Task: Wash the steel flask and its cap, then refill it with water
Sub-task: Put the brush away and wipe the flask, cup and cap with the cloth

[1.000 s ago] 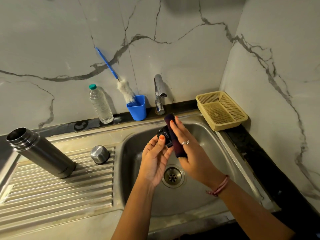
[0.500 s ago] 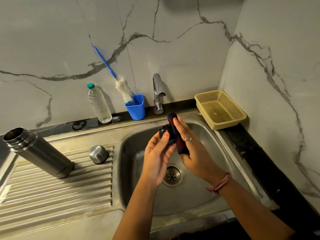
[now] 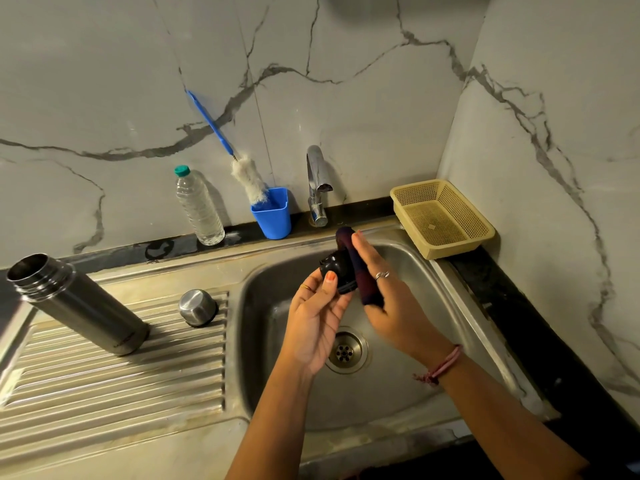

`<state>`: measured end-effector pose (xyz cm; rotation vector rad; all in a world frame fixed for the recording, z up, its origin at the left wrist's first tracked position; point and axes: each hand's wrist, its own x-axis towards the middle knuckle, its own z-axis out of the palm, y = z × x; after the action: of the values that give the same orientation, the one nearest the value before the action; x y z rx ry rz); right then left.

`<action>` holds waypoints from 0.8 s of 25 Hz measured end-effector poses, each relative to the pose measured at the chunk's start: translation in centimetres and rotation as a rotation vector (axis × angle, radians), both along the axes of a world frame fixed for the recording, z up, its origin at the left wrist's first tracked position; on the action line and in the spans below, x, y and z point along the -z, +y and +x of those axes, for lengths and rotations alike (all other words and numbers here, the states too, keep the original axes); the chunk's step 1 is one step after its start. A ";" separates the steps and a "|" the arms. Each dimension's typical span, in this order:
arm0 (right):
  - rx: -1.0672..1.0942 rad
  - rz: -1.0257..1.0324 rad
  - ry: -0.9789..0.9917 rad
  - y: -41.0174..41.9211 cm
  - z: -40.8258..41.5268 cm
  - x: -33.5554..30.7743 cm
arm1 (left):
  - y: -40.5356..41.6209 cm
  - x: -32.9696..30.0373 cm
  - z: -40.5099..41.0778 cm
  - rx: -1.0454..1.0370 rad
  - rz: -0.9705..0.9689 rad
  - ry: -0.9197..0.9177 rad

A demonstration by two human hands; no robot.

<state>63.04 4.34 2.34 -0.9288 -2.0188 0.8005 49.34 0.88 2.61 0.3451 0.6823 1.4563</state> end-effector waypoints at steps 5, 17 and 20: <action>0.034 0.054 -0.055 -0.3 -0.6 0.2 | 0.1 -0.3 -0.1 -0.066 -0.033 -0.018; -0.003 -0.194 0.050 0.7 -0.3 0.0 | -0.4 -0.7 0.5 -0.008 -0.009 0.058; 0.035 0.008 -0.027 -0.2 -0.7 0.0 | 0.2 -0.6 0.2 -0.063 -0.056 0.037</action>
<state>62.38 4.13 2.39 -0.9721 -2.0221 0.7644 49.56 1.04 3.19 0.3106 0.7682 1.4908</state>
